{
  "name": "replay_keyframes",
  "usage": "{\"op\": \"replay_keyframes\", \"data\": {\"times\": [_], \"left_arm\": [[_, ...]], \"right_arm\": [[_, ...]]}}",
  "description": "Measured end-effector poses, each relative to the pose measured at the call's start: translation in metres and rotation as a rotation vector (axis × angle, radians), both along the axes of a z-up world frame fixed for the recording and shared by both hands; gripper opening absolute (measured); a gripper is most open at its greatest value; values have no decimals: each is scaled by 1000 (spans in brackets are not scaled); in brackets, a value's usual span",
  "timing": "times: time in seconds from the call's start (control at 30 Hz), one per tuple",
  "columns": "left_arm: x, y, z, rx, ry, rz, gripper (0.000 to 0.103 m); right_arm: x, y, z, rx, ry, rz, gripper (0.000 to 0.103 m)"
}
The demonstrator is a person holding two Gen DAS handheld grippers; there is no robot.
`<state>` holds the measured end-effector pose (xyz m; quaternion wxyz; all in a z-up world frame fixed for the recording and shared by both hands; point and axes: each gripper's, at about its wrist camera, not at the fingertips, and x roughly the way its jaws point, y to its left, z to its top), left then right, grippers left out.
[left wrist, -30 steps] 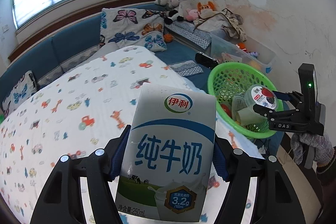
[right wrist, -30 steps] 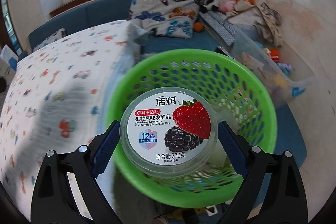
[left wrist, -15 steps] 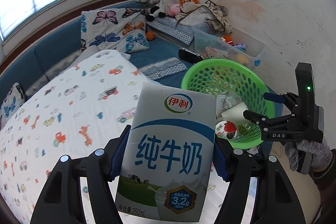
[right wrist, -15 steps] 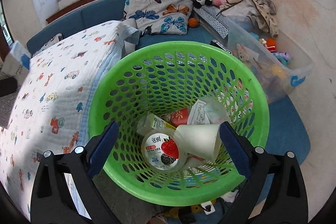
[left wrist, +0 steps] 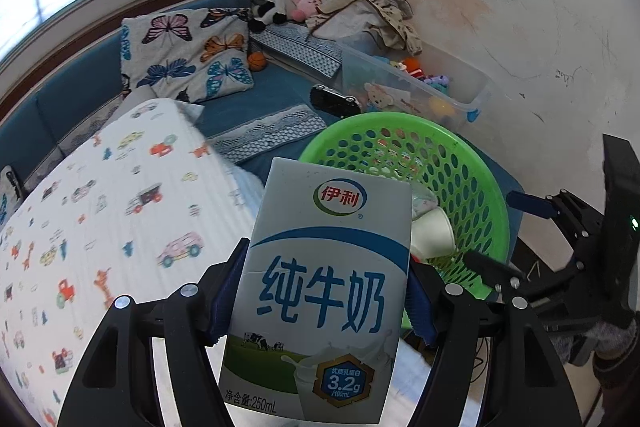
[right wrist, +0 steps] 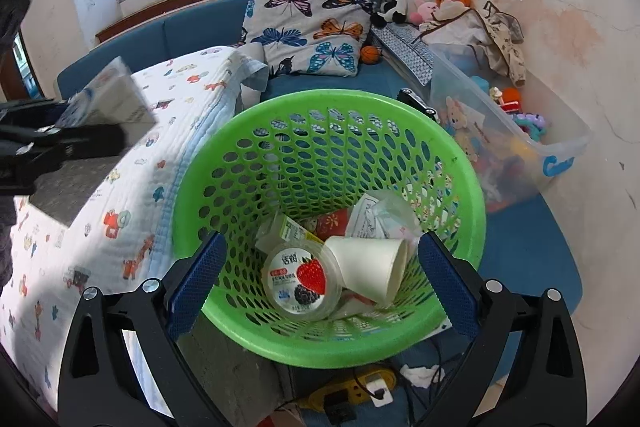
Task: Collect trash
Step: 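Lower the milk carton into the basket and open the left tool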
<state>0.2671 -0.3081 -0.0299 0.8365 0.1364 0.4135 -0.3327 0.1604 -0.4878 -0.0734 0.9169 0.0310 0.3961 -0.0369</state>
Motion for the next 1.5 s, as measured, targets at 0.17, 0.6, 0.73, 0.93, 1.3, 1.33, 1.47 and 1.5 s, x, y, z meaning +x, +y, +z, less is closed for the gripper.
{"op": "replay_keyframes", "data": {"times": [0.17, 0.6, 0.73, 0.93, 1.3, 1.33, 1.47, 1.5], "left_arm": [[3, -26, -8, 21, 18, -33, 66], [10, -60, -30, 34, 57, -63, 72], [11, -55, -31, 15, 68, -59, 77], [6, -33, -21, -16, 60, -30, 77], [-25, 40, 15, -75, -29, 59, 86], [-29, 48, 18, -77, -38, 66, 88], [-43, 76, 25, -78, -65, 104, 90], [-48, 86, 27, -85, -70, 117, 91]], "right_arm": [[-11, -4, -4, -13, 6, -14, 96], [-19, 0, -13, -18, 29, -11, 96], [-20, 1, -13, -14, 29, -7, 96], [-24, 12, -10, -3, 14, 5, 96], [-45, 49, 8, 10, -29, 14, 96], [-48, 54, 11, 9, -36, 14, 96], [-58, 68, 19, 33, -52, 15, 97], [-60, 72, 21, 35, -58, 15, 97]]}}
